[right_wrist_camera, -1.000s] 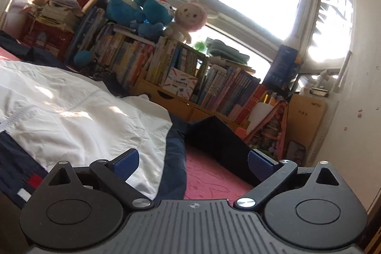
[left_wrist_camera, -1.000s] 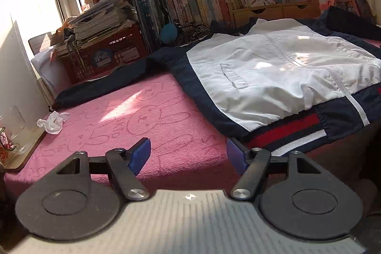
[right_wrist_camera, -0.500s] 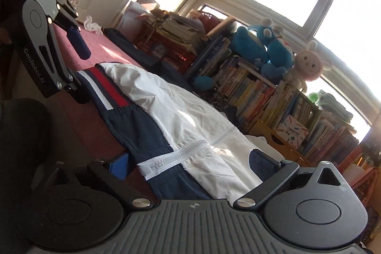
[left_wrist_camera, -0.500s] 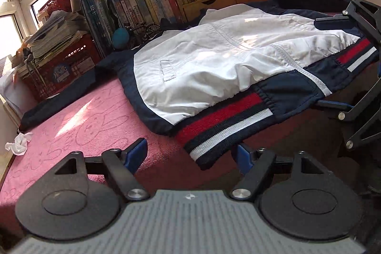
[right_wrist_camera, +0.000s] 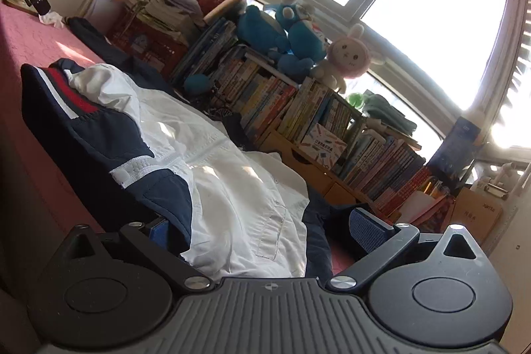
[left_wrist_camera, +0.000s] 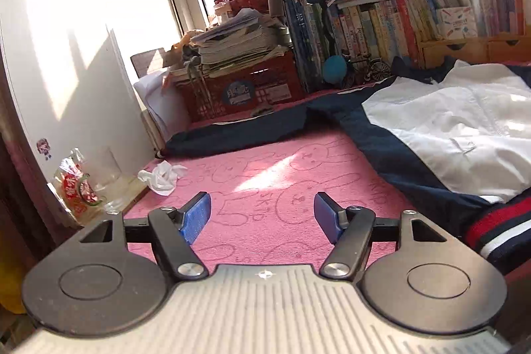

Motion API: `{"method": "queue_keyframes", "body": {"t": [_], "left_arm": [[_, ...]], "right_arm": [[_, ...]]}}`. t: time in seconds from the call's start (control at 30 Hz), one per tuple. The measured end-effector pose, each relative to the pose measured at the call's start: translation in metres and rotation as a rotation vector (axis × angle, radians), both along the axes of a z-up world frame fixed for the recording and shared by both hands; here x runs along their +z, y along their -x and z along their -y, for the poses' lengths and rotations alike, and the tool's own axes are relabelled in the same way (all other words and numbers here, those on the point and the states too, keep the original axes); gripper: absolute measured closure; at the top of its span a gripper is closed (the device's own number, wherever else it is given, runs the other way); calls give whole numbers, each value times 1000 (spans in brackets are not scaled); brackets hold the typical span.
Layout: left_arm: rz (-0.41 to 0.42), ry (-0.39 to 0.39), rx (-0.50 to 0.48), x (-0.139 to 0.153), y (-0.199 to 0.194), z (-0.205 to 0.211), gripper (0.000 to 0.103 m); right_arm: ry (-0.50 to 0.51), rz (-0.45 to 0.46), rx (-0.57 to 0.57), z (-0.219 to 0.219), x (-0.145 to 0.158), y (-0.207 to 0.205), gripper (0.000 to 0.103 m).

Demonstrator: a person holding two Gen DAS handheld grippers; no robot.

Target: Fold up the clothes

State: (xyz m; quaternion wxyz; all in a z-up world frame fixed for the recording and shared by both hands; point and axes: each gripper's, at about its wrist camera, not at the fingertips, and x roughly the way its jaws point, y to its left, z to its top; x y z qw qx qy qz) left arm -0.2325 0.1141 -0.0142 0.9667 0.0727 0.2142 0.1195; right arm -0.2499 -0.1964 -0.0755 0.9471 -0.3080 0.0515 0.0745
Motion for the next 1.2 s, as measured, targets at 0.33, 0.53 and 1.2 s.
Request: {"method": "queue_keyframes", "body": {"t": [0.33,0.53,1.2], "left_arm": [[-34,-117,-500,-28,-8,111,25],[27,-351,-128,-48,-49,111,28],[-23,10,-375,-16,-3,79,31]], "right_arm": [[-229,-63,166,-25,39,-25,55],[-195,-104,115,-15,24,-14,49],[-222,-96,-88,32,25,-37,49]]}}
